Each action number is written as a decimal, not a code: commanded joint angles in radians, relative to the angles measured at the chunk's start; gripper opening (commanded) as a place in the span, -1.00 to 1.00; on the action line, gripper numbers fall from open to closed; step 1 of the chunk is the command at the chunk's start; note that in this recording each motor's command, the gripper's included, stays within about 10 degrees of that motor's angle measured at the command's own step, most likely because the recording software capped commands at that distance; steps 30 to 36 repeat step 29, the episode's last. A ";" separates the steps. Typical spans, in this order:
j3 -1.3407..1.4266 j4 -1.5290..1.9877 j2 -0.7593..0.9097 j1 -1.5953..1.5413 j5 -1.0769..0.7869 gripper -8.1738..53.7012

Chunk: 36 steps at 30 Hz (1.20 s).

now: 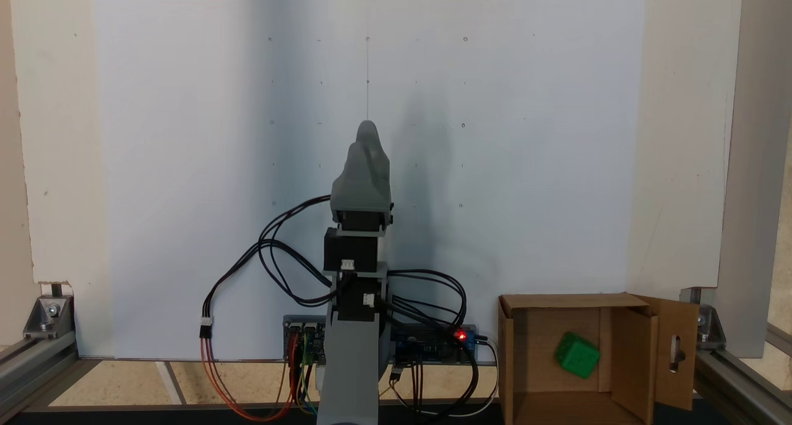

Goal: Grasp a green dice and put it in the bin.

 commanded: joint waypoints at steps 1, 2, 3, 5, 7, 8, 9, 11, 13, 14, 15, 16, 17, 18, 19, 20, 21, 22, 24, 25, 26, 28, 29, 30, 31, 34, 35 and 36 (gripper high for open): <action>0.015 -0.063 0.112 -0.003 -0.002 0.69; 0.037 -0.063 0.112 -0.003 -0.002 0.69; 0.055 -0.071 0.112 -0.002 -0.002 0.69; 0.089 -0.091 0.112 -0.002 0.000 0.69; 0.110 -0.095 0.112 0.000 -0.002 0.70; 0.110 -0.095 0.110 0.000 0.000 0.70; 0.110 -0.095 0.109 0.000 0.000 0.70; 0.110 -0.094 0.109 0.000 0.003 0.70; 0.110 -0.094 0.109 -0.002 0.003 0.70; 0.110 -0.094 0.107 -0.002 0.003 0.70; 0.110 -0.094 0.109 -0.002 0.003 0.70; 0.110 -0.094 0.109 -0.003 0.003 0.70; 0.110 -0.094 0.109 -0.003 0.003 0.70; 0.110 -0.094 0.107 -0.005 0.003 0.70; 0.110 -0.094 0.107 -0.006 0.005 0.70; 0.110 -0.094 0.109 -0.008 0.003 0.70; 0.110 -0.095 0.107 -0.008 0.003 0.70; 0.110 -0.095 0.109 -0.006 0.003 0.70; 0.110 -0.095 0.107 -0.008 0.005 0.70; 0.110 -0.095 0.109 -0.008 0.003 0.70; 0.110 -0.095 0.107 -0.009 0.005 0.70; 0.110 -0.095 0.109 -0.012 0.005 0.70; 0.110 -0.094 0.107 -0.012 0.005 0.70; 0.110 -0.094 0.107 -0.012 0.005 0.70; 0.110 -0.094 0.107 -0.012 0.005 0.70; 0.110 -0.094 0.107 -0.012 0.005 0.70; 0.110 -0.094 0.107 -0.012 0.005 0.70; 0.110 -0.094 0.107 -0.012 0.005 0.70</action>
